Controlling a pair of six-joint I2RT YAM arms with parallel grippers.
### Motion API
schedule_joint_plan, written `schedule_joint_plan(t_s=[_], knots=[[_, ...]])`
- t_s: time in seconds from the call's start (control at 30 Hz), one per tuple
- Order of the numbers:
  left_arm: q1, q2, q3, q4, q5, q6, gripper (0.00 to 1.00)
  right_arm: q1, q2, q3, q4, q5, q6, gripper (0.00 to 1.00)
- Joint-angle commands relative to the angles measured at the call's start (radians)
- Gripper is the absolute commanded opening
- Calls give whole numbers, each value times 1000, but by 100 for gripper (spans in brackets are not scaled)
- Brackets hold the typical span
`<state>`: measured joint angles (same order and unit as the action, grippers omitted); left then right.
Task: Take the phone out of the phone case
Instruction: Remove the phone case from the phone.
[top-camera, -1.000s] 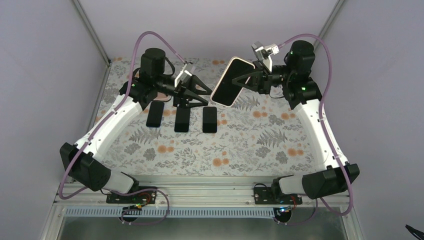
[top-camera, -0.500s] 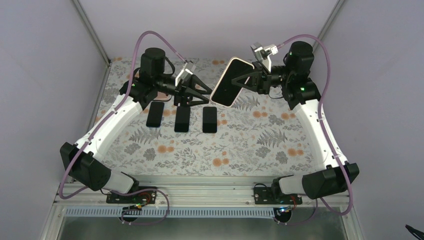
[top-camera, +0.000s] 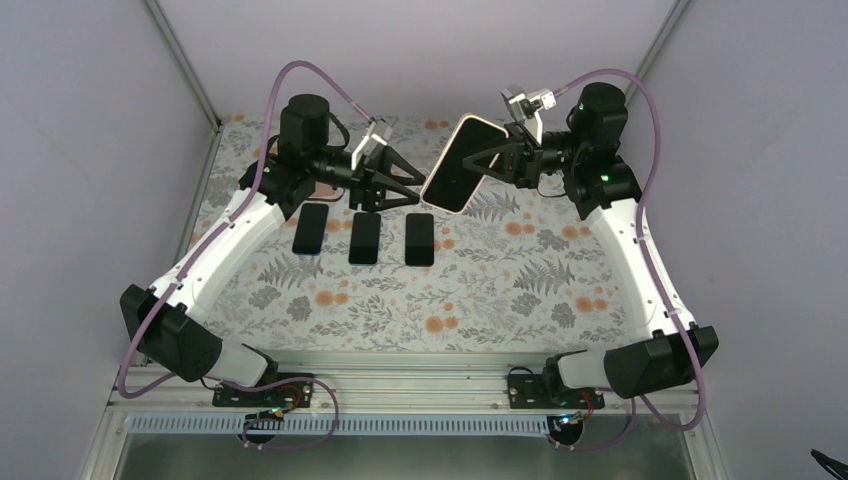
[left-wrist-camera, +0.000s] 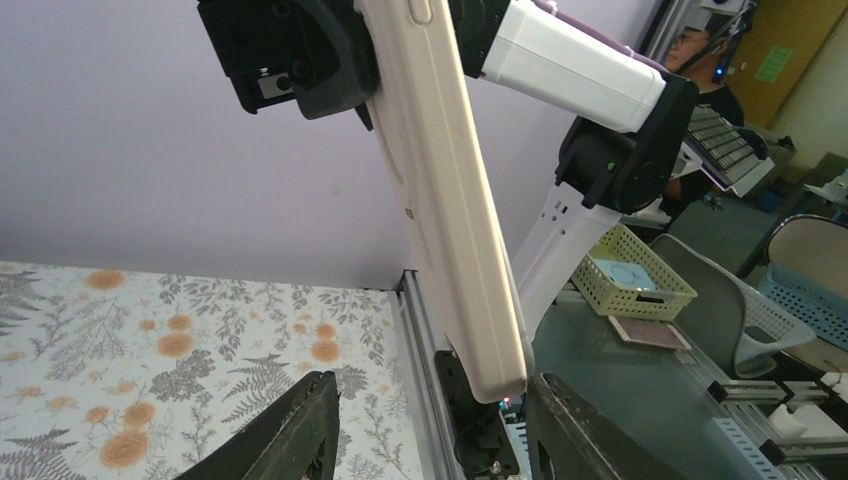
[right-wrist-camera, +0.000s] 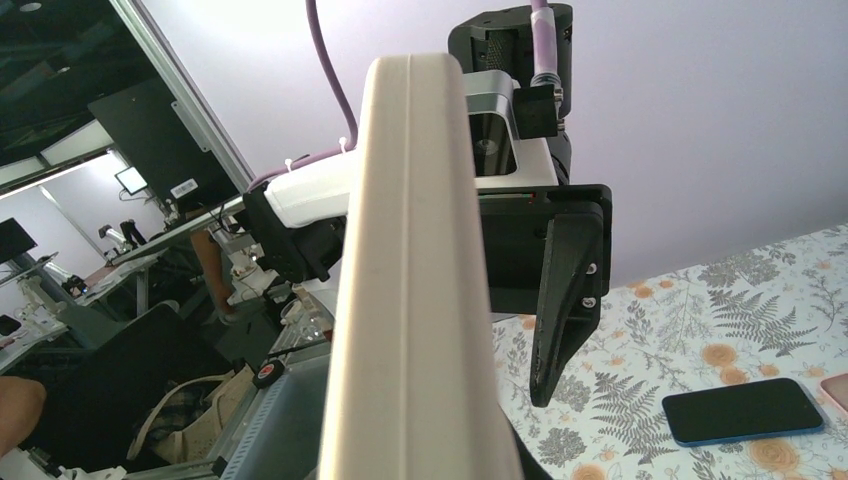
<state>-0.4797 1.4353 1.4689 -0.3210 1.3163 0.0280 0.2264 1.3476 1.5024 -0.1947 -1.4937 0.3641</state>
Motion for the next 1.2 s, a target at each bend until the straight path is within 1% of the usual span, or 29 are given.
schedule_joint_plan(t_s=[0.0,0.33,0.57,0.63,0.8,1.0,1.17], knots=[[-2,1,15,40,-38,-26,47,-8,-13,2,31,3,1,4],[-2,9,8,50,-94,-43,46,-8,-18,0,26,-4,-8,4],[-2,18,2,48,-238,-65,41,-8,-23,-5,22,-1,-13,4],[-1,23,-3,55,-260,-75,40,-8,-23,-4,21,-2,-14,4],[1,31,-15,66,-286,-88,36,-8,-27,-4,23,-16,-17,4],[9,40,-42,75,-324,-90,31,-7,-26,2,34,-65,-6,4],[9,54,-62,88,-346,-98,29,0,-30,5,34,-102,-8,4]])
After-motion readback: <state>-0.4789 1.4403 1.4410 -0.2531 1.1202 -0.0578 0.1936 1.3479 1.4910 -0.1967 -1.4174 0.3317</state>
